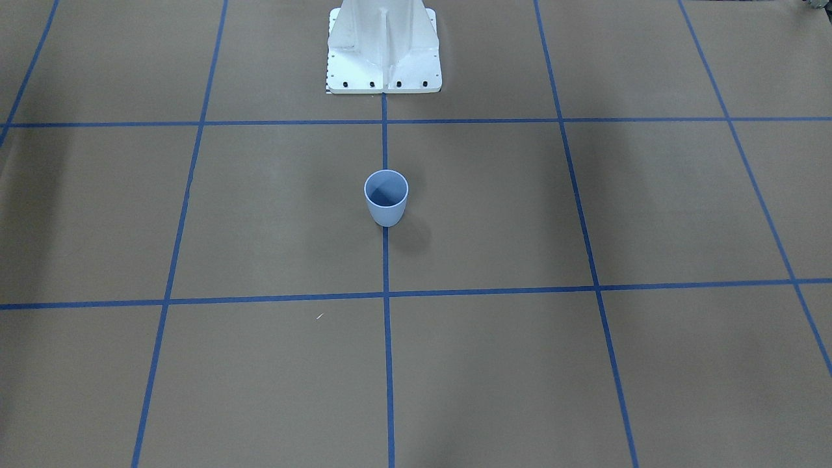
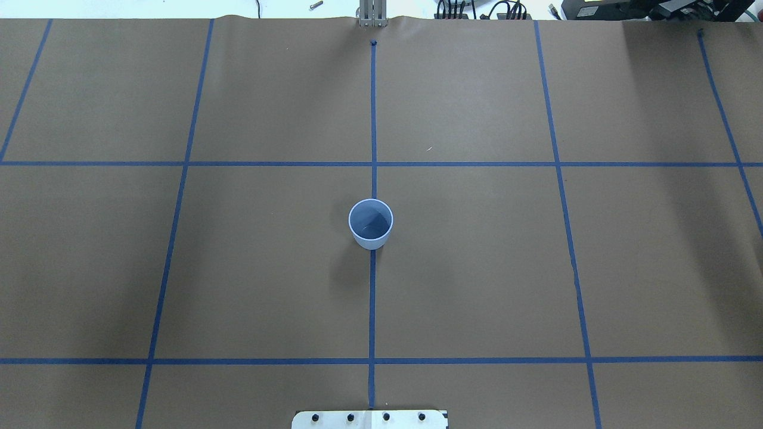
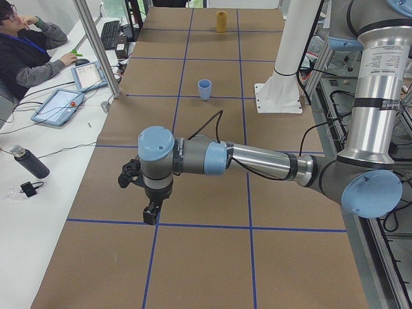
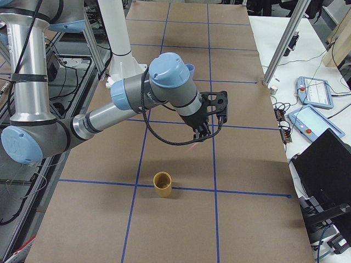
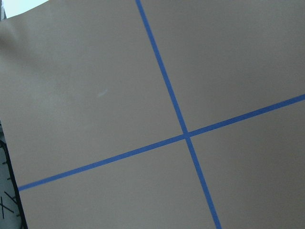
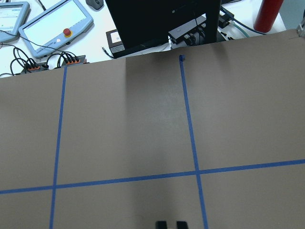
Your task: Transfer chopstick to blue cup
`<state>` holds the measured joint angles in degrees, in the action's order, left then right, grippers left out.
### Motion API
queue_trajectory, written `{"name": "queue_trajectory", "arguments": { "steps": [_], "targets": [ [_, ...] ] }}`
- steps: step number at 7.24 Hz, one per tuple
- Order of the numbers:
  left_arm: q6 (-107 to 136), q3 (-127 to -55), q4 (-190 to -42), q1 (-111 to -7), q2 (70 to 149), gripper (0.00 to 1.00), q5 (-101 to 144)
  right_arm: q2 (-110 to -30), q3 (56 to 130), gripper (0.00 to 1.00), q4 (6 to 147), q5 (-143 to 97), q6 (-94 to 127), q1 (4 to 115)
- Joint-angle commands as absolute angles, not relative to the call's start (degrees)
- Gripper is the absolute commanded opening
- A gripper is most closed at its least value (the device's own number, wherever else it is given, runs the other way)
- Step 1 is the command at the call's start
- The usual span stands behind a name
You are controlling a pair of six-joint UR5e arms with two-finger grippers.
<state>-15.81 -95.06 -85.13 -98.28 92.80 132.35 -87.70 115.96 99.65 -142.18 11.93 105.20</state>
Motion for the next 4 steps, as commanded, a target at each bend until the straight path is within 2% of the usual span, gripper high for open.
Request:
{"name": "queue_trajectory", "arguments": {
  "steps": [1, 4],
  "targets": [
    [-9.8, -95.5, -87.2, -100.5, 89.6, 0.98, 135.4, -80.3, 117.8, 0.00, 100.1, -141.9, 31.0, 95.2],
    [-8.5, -97.1, -92.6, -100.4, 85.3, 0.98, 135.4, -68.4, 118.7, 0.00, 100.1, -133.4, 59.2, 78.5]
  ]
}}
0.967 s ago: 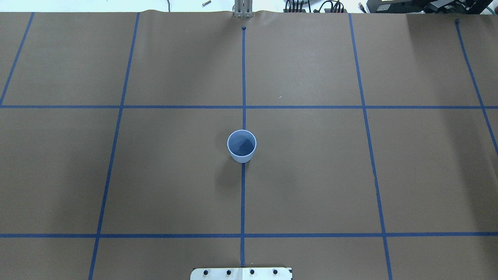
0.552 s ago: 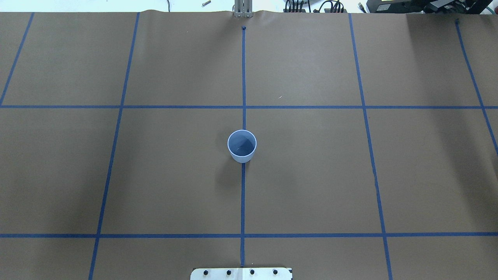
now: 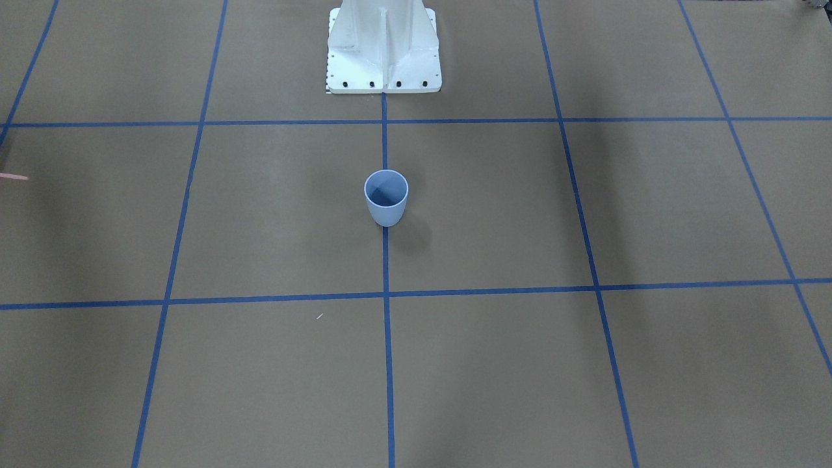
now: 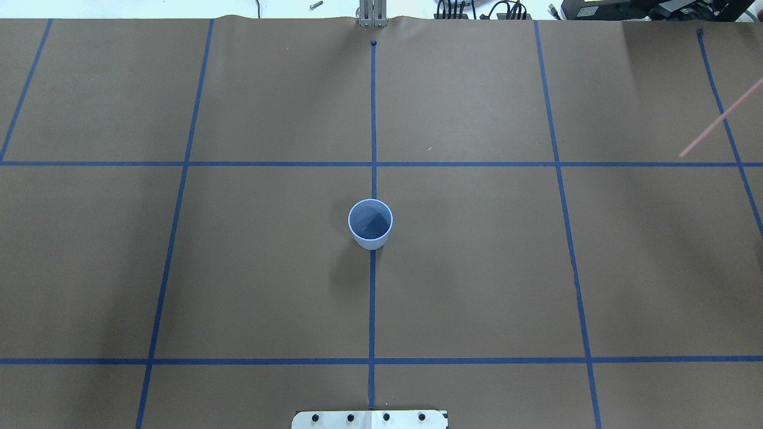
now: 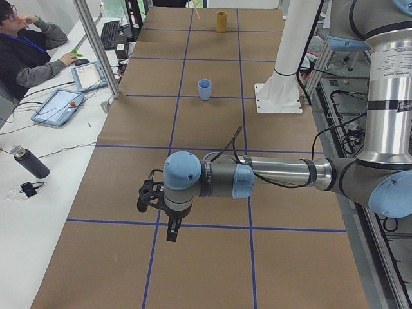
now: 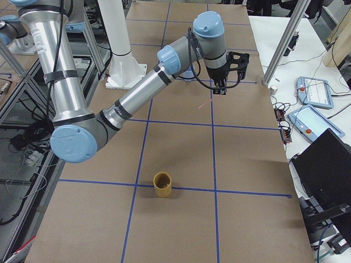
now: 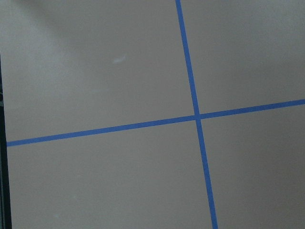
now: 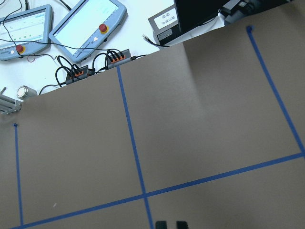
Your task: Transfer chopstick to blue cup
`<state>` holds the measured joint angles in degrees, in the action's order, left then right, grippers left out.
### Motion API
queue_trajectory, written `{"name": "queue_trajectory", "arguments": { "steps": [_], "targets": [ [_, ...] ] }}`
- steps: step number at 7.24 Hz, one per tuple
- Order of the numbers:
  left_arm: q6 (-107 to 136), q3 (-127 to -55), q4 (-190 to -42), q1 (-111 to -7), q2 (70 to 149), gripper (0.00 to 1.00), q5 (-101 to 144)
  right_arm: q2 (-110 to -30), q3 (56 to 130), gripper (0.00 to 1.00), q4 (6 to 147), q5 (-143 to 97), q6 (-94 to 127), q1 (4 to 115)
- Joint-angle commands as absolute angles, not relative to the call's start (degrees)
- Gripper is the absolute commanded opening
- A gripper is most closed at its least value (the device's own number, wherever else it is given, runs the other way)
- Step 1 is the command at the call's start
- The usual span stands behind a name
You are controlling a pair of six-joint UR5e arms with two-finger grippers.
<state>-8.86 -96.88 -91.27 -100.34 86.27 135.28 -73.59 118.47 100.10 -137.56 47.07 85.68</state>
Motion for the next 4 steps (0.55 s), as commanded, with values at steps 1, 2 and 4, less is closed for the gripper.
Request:
{"name": "queue_trajectory", "arguments": {
  "steps": [1, 2, 4],
  "targets": [
    [-8.6, -97.0, -92.6, -100.4, 85.0, 0.98, 135.4, -64.6, 118.7, 0.00, 100.2, -130.1, 67.9, 73.2],
    [-8.7, -97.1, -92.6, -100.4, 84.5, 0.98, 135.4, -60.9, 118.7, 0.00, 101.2, -126.6, 75.0, 69.0],
    [-8.7, -96.9, -92.6, -100.3, 84.3, 0.98, 135.4, -53.2, 118.7, 0.00, 108.2, -117.5, 84.9, 58.6]
  ]
}}
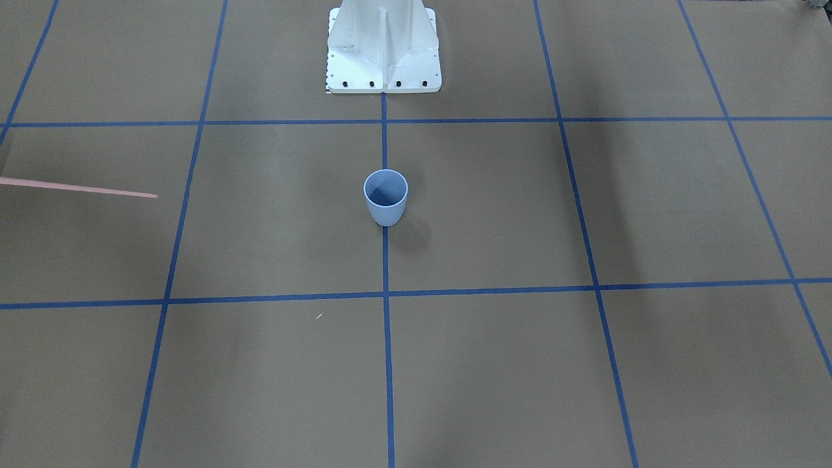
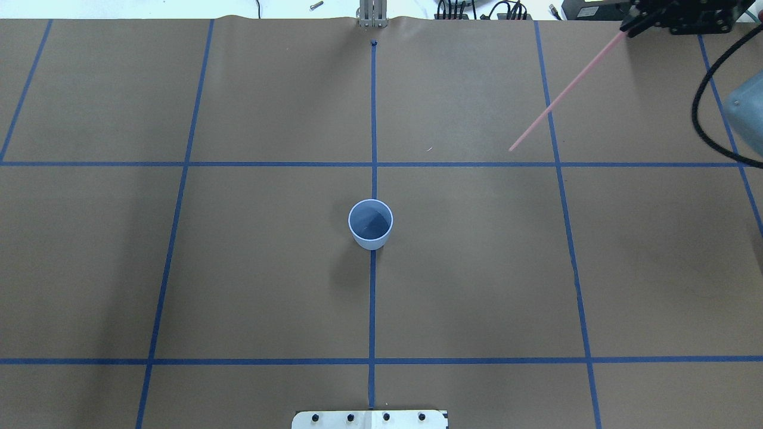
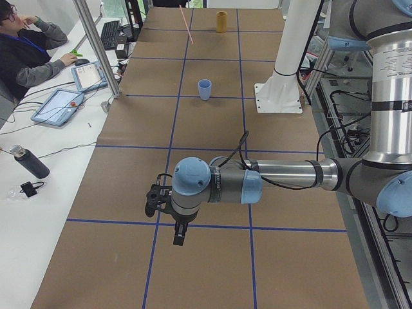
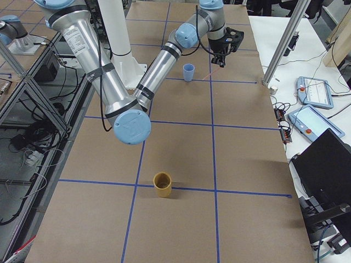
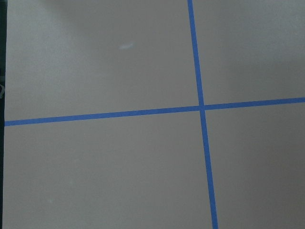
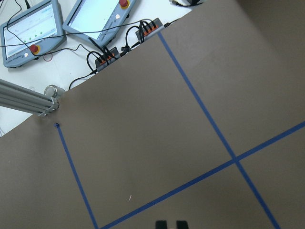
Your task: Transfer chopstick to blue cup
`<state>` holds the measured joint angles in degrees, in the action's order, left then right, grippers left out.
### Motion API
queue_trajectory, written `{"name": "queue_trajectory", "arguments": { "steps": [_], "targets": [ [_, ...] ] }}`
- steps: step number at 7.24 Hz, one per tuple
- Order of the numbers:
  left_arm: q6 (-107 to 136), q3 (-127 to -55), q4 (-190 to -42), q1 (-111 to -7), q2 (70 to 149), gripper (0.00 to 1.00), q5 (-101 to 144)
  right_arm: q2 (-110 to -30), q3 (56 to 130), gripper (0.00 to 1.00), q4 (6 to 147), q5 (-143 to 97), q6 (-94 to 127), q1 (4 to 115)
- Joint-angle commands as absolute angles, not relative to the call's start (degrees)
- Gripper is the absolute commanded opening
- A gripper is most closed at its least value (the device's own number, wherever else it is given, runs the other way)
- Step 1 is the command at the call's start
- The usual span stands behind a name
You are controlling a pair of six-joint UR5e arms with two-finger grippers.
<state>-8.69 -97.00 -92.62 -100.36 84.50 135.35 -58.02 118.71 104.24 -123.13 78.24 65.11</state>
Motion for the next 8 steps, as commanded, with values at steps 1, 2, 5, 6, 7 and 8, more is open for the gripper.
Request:
{"name": "queue_trajectory", "arguments": {
  "steps": [1, 2, 5, 6, 7, 8],
  "targets": [
    [-8.7, -96.6, -92.6, -100.3, 84.3, 0.98, 135.4, -48.0, 118.4, 0.00, 113.8, -113.3, 88.6, 54.2],
    [-8.7, -96.7, -92.6, -100.3, 84.3, 0.98, 135.4, -43.8, 117.5, 0.00, 119.0, -111.3, 88.9, 51.1],
    [-8.7, -96.6, -92.6, -100.3, 84.2, 0.98, 135.4, -36.5, 113.4, 0.00, 125.2, -104.8, 95.1, 44.1],
    [-8.7, -96.6, -92.6, -100.3, 84.2, 0.98, 135.4, -35.6, 113.3, 0.00, 127.1, -103.7, 95.2, 42.1],
    [-8.7, -96.6, -92.6, -100.3, 84.2, 0.98, 135.4, -35.5, 112.8, 0.00, 127.1, -101.4, 97.1, 39.8],
    [-8.7, -96.6, -92.6, -100.3, 84.2, 0.98, 135.4, -35.4, 112.1, 0.00, 127.1, -100.3, 97.5, 38.4]
  ]
}}
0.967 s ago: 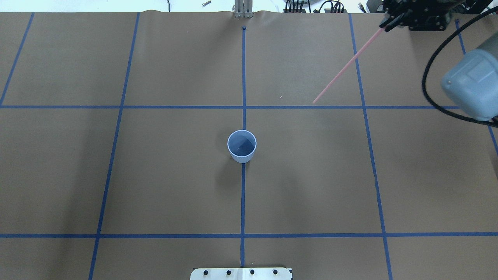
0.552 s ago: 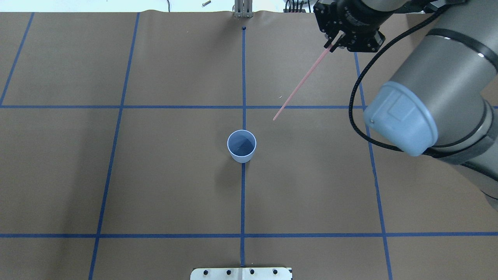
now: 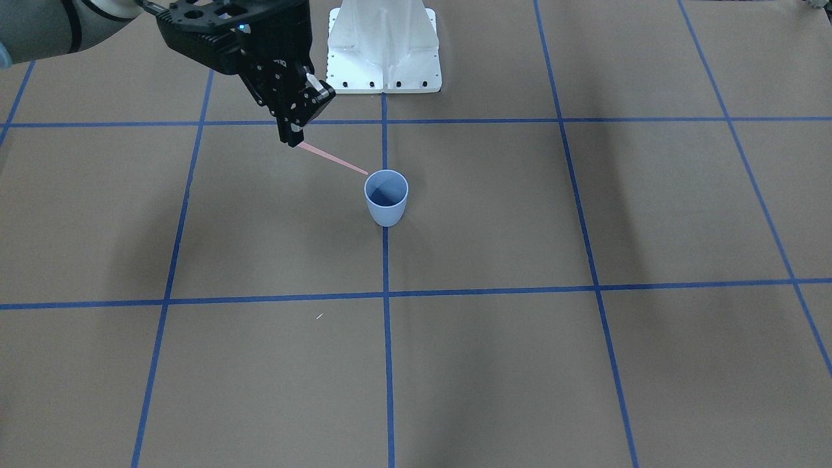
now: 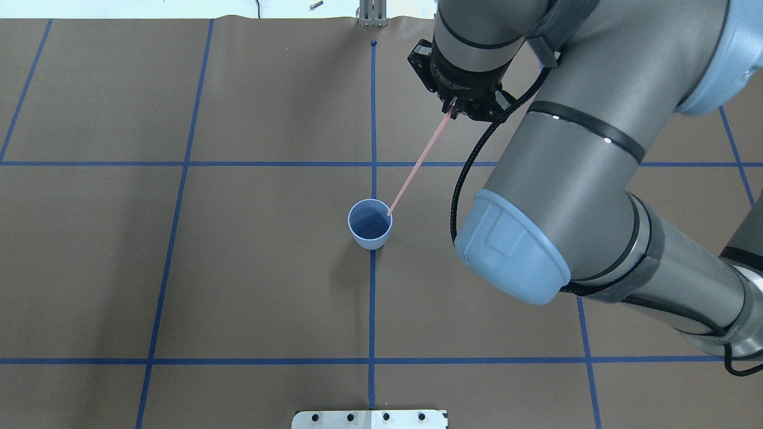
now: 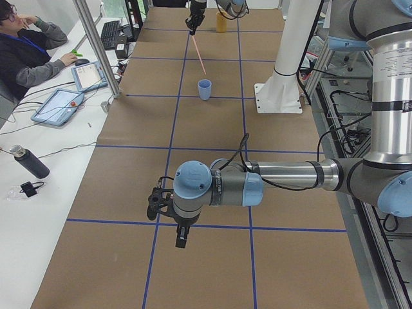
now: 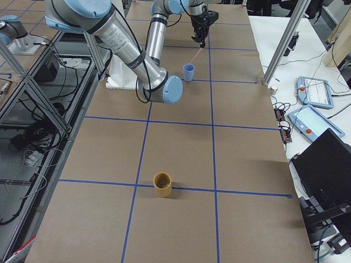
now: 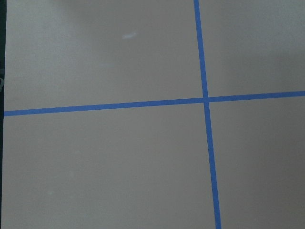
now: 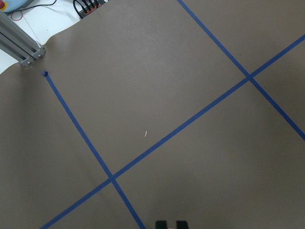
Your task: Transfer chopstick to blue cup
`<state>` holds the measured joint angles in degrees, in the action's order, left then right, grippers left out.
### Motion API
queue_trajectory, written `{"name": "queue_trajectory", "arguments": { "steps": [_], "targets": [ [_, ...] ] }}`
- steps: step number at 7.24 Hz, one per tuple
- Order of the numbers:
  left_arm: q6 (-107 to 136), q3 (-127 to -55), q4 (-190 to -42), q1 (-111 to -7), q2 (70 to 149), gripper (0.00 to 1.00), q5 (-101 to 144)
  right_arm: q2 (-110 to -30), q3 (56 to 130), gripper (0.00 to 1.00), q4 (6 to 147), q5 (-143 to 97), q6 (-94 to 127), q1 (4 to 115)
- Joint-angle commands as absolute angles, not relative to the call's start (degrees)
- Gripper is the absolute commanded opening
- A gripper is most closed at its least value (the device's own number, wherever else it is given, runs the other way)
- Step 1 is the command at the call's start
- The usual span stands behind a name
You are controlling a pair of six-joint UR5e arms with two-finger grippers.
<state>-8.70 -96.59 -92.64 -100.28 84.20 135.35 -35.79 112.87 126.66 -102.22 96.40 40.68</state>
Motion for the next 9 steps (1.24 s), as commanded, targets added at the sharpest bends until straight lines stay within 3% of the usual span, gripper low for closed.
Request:
{"name": "queue_trajectory", "arguments": {
  "steps": [1, 4, 9],
  "targets": [
    [-8.7, -96.6, -92.6, -100.3, 84.2, 0.98, 135.4, -35.3, 110.8, 0.00, 126.9, -98.7, 97.7, 36.9],
    [-8.7, -96.5, -92.6, -100.3, 84.2, 0.98, 135.4, -32.8, 105.2, 0.00, 125.0, -97.2, 98.7, 34.5],
    [-8.7, -96.2, -92.6, -100.3, 84.2, 0.98, 135.4, -36.1, 101.5, 0.00, 118.0, -93.5, 99.1, 30.5]
  ]
}}
